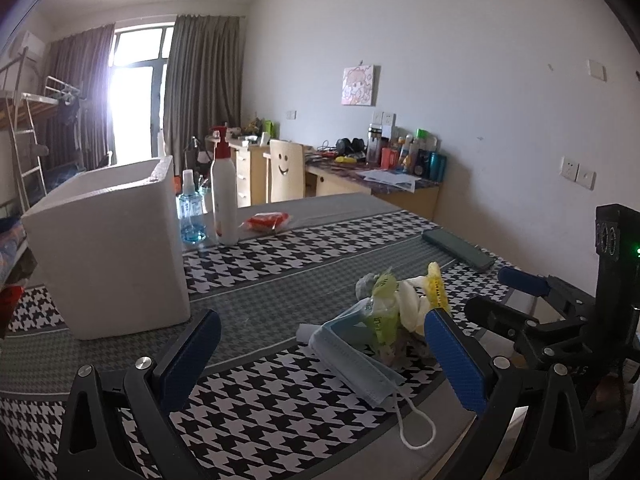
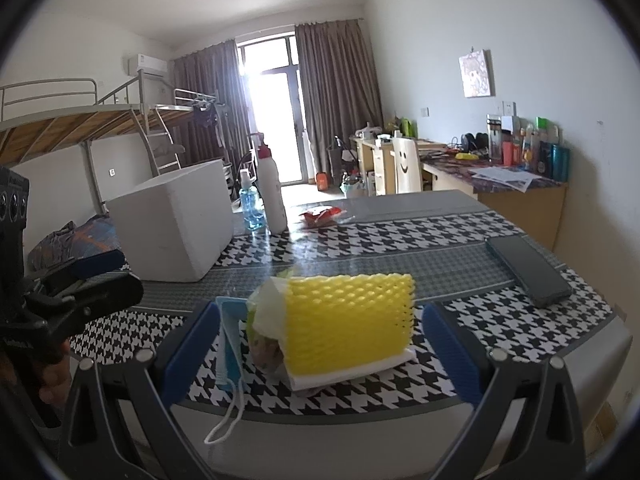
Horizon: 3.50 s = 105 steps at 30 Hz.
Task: Organize soft objects
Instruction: 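Grasp the blue face mask with the left tool while the right tool grasps the yellow mesh sponge, then lift the mask with the left tool while the right tool lifts the sponge toward the foam box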
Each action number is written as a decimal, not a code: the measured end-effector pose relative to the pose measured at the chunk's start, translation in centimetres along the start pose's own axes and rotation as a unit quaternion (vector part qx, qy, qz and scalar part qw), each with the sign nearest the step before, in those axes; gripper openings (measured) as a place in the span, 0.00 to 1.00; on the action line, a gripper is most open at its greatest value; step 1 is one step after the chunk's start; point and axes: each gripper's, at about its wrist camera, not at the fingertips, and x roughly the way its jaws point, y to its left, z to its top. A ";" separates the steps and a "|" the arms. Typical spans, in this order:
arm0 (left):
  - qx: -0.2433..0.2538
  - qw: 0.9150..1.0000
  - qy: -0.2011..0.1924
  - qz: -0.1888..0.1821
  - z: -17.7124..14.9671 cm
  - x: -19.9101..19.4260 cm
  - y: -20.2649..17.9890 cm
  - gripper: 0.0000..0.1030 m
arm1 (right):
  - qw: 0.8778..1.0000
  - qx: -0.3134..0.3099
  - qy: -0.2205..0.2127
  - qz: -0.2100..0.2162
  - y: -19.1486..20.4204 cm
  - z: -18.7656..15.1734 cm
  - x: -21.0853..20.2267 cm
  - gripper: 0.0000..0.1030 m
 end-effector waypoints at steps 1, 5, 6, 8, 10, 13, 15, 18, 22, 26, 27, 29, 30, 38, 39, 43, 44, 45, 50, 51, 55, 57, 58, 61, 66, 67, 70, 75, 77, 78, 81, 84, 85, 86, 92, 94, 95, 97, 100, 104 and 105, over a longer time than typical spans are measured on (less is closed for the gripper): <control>0.000 1.000 0.003 0.003 -0.1 0.3 0.0 0.99 | 1.000 0.001 0.002 -0.001 -0.1 0.0 0.1 0.99; 0.001 1.000 0.017 0.008 -0.1 1.7 -0.4 0.99 | 1.000 0.009 0.011 -0.003 -0.6 -0.1 0.7 0.99; 0.001 1.000 0.020 0.010 -0.1 2.0 -0.5 0.99 | 1.000 0.011 0.013 -0.003 -0.7 -0.2 0.8 0.99; -0.001 1.000 0.027 0.014 -0.3 2.6 -0.4 0.99 | 1.000 0.016 0.017 -0.001 -0.9 -0.2 1.0 0.99; -0.003 0.999 0.035 0.014 -0.4 3.2 -0.4 0.99 | 1.000 0.019 0.020 -0.001 -1.1 -0.3 1.2 0.99; -0.001 0.999 0.045 0.018 -0.4 4.1 -0.4 0.99 | 1.000 0.021 0.024 0.000 -1.4 -0.4 1.6 0.99; 0.002 0.998 0.054 0.026 -0.5 4.8 -0.5 0.99 | 0.999 0.024 0.027 -0.001 -1.7 -0.3 1.9 0.99; -0.003 0.997 0.069 0.030 -0.6 5.9 -0.4 0.97 | 0.999 0.032 0.033 -0.002 -2.1 -0.4 2.3 0.99; -0.008 0.995 0.089 0.033 -0.9 7.1 -0.4 0.93 | 0.999 0.033 0.037 -0.001 -2.4 -0.5 2.5 0.99; -0.008 0.994 0.102 0.035 -1.1 7.8 -0.5 0.85 | 0.998 0.035 0.043 0.002 -2.6 -0.7 2.7 0.95; -0.009 0.994 0.105 0.035 -1.1 7.9 -0.4 0.83 | 0.998 0.036 0.046 0.002 -2.6 -0.8 2.8 0.95; -0.009 0.993 0.114 0.029 -1.2 8.2 -0.4 0.75 | 0.998 0.040 0.053 0.006 -2.8 -0.9 3.1 0.91; -0.010 0.993 0.118 0.027 -1.3 8.4 -0.5 0.73 | 0.997 0.042 0.058 0.008 -2.9 -1.0 3.4 0.90; -0.019 0.988 0.152 0.018 -1.9 10.1 -0.2 0.52 | 0.994 0.062 0.083 0.025 -3.7 -1.5 4.4 0.71; -0.020 0.987 0.156 0.017 -2.0 10.3 -0.1 0.50 | 0.994 0.065 0.086 0.027 -3.8 -1.5 4.5 0.69; -0.024 0.985 0.172 0.017 -2.4 10.9 0.1 0.37 | 0.992 0.071 0.095 0.031 -4.2 -1.8 4.9 0.60; -0.025 0.984 0.176 0.017 -2.5 11.0 0.1 0.33 | 0.992 0.071 0.098 0.032 -4.2 -1.9 4.9 0.57; -0.025 0.983 0.179 0.017 -2.6 11.1 0.2 0.31 | 0.992 0.070 0.100 0.032 -4.2 -1.9 5.0 0.55; -0.033 0.981 0.190 0.019 -2.9 11.6 0.7 0.19 | 0.991 0.072 0.107 0.032 -4.4 -2.1 5.2 0.36; -0.035 0.981 0.190 0.019 -2.9 11.6 0.7 0.18 | 0.991 0.072 0.109 0.032 -4.5 -2.0 5.3 0.34; -0.045 0.981 0.188 0.019 -2.9 11.5 1.3 0.14 | 0.990 0.075 0.116 0.028 -4.6 -2.0 5.6 0.22; -0.054 0.981 0.184 0.020 -2.8 11.3 1.7 0.12 | 0.990 0.075 0.116 0.026 -4.8 -1.9 5.5 0.16; -0.057 0.981 0.183 0.021 -2.8 11.1 2.0 0.11 | 0.990 0.076 0.114 0.025 -4.8 -1.8 5.4 0.15; -0.065 0.982 0.174 0.028 -2.5 10.6 2.6 0.10 | 0.991 0.074 0.107 0.022 -4.8 -1.4 5.2 0.13; -0.067 0.985 0.157 0.032 -2.0 9.5 3.0 0.10 | 0.993 0.070 0.092 0.019 -4.7 -0.8 4.5 0.13; -0.068 0.985 0.153 0.034 -1.8 9.2 3.1 0.10 | 0.993 0.069 0.089 0.018 -4.7 -0.6 4.4 0.13; -0.071 0.987 0.136 0.039 -1.3 8.3 3.5 0.10 | 0.994 0.067 0.079 0.018 -4.5 -0.2 4.0 0.13; -0.073 0.990 0.115 0.039 -0.5 7.1 3.8 0.10 | 0.996 0.061 0.068 0.019 -4.2 0.3 3.5 0.13; -0.072 0.991 0.107 0.039 -0.2 6.7 3.8 0.10 | 0.996 0.058 0.063 0.022 -4.0 0.5 3.3 0.13; -0.071 0.991 0.103 0.040 -0.1 6.5 3.9 0.10 | 0.996 0.058 0.061 0.022 -3.8 0.4 3.2 0.13; -0.071 0.992 0.094 0.042 0.3 5.9 3.9 0.10 | 0.997 0.056 0.057 0.023 -3.5 0.8 3.0 0.13; -0.071 0.993 0.084 0.043 0.7 5.1 4.1 0.10 | 0.997 0.052 0.050 0.024 -3.2 1.2 2.8 0.13; -0.071 0.993 0.080 0.043 0.9 4.9 4.1 0.10 | 0.997 0.051 0.048 0.025 -3.0 1.4 2.7 0.13; -0.071 0.994 0.076 0.045 1.0 4.7 4.1 0.10 | 0.997 0.049 0.045 0.025 -2.9 1.6 2.6 0.12; -0.066 0.995 0.062 0.051 1.7 3.7 4.4 0.10 | 0.998 0.036 0.032 0.033 -1.8 2.4 2.2 0.12; -0.064 0.995 0.057 0.053 2.0 3.4 4.4 0.10 | 0.998 0.033 0.029 0.037 -1.5 2.6 2.1 0.12; -0.063 0.995 0.055 0.054 2.1 3.2 4.4 0.10 | 0.998 0.032 0.028 0.039 -1.4 2.7 2.1 0.12; -0.064 0.995 0.049 0.057 2.4 2.8 4.6 0.10 | 0.998 0.031 0.025 0.043 -1.1 2.9 2.1 0.12; -0.064 0.995 0.042 0.061 2.8 2.6 4.9 0.10 | 0.998 0.027 0.022 0.048 -0.7 3.2 2.2 0.12; -0.062 0.995 0.037 0.063 3.4 2.7 5.0 0.10 | 0.998 0.022 0.021 0.055 -0.2 3.4 2.3 0.12; -0.063 0.996 0.037 0.060 3.5 2.8 4.9 0.10 | 0.998 0.021 0.021 0.056 0.0 3.4 2.3 0.12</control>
